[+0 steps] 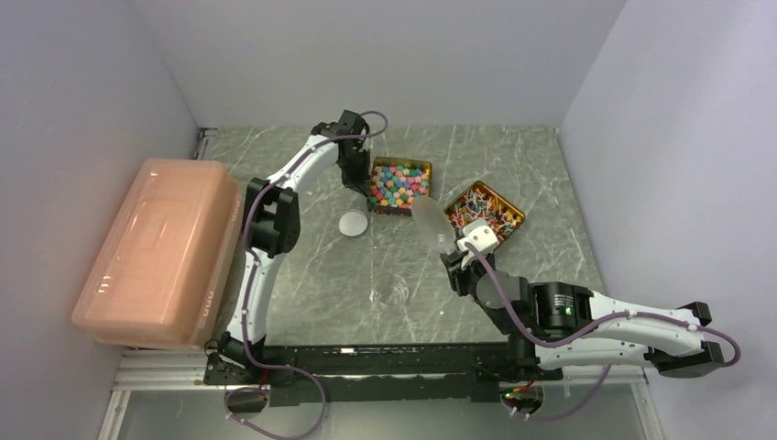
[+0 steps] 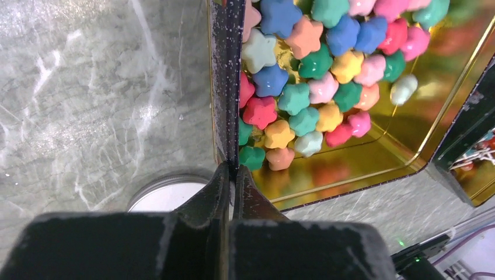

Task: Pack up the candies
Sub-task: Move the storage box to the center of the board.

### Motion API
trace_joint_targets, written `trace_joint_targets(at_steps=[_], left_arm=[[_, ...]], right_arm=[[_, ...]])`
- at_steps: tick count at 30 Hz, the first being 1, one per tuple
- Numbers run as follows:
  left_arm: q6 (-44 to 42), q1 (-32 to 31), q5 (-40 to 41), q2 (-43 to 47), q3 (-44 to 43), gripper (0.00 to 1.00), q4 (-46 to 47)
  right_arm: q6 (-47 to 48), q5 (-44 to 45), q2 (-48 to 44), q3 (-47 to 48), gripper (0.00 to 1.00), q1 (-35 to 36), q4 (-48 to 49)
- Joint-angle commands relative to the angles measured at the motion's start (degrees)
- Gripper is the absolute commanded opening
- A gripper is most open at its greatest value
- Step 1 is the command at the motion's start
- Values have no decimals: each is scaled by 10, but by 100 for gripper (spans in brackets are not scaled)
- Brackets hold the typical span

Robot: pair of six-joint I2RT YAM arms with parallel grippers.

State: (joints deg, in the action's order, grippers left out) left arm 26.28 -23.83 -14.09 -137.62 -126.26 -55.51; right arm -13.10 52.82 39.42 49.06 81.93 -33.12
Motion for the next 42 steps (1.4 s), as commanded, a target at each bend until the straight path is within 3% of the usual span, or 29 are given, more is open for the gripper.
trace_joint_targets(at_steps=[1,8,23,32,42], left_arm=[[-33,-11,16,37,28,0,-28],[-42,-35,33,89,100,0,-17],[-10,-67,27,246,349,0,78],[3,-75,3,279,395,0,122],[-9,-75,14,344,372,43,111]], right_arm=[[-15,-3,-5,0,0,-1,14],[-25,-9,-1,0,0,-1,13],[-89,2,10,19,0,-4,-64],[-119,-23,43,63,0,-23,-144],[-14,-252,148,156,0,-214,-165]])
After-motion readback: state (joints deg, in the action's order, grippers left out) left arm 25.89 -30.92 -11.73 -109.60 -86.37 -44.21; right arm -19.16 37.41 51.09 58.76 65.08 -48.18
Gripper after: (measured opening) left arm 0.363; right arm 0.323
